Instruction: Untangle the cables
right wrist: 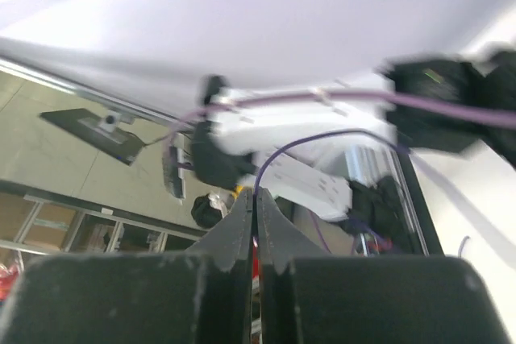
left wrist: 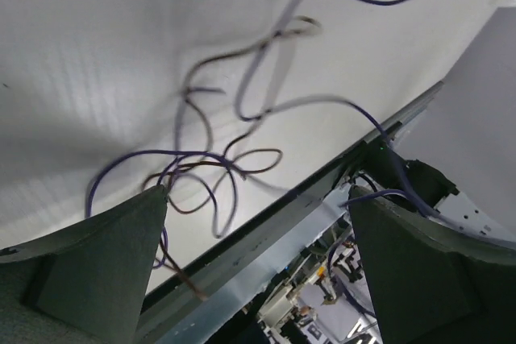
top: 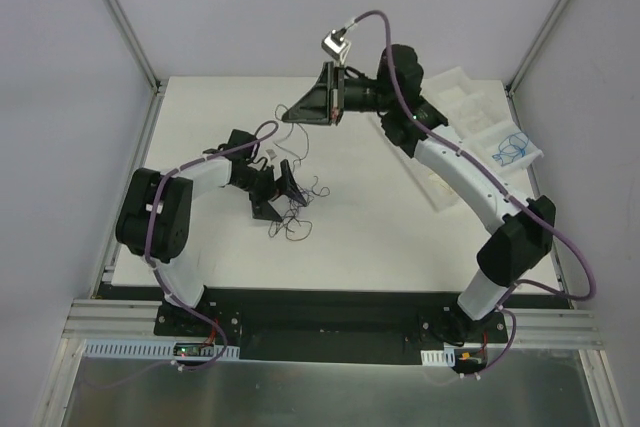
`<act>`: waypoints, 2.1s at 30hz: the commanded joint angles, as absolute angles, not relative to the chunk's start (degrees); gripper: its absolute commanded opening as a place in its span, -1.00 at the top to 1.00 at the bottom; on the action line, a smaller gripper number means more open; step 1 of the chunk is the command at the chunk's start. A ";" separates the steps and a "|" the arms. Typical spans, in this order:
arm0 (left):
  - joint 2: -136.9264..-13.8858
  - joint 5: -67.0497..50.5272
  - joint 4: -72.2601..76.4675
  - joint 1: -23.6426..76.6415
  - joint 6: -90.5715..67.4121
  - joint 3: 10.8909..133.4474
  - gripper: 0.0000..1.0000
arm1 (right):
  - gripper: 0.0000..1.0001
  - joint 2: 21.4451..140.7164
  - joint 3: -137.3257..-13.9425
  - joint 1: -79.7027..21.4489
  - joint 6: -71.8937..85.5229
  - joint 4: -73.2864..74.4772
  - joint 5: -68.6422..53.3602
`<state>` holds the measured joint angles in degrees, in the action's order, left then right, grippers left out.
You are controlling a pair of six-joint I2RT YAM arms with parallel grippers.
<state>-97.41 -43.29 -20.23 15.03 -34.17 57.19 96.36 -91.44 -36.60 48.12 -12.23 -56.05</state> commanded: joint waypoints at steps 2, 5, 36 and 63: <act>-102.47 -40.17 -19.60 15.21 -33.41 58.71 -0.87 | 1.00 93.42 -108.86 -35.34 56.68 -16.35 -57.04; -103.71 -38.94 -19.69 14.15 -31.99 58.27 -0.87 | 0.99 94.92 -117.05 -33.93 60.19 -16.35 -57.13; -87.19 -37.62 -30.32 11.60 -28.65 65.13 -0.82 | 0.99 91.06 -118.23 -6.08 53.62 -3.52 -53.79; -89.91 -41.04 -37.70 11.60 -23.82 71.54 -0.83 | 1.00 96.33 -120.67 13.88 47.46 5.71 -55.55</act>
<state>-88.97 -39.05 -36.01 11.88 -25.85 68.73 97.95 -121.64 12.62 49.56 4.51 -54.41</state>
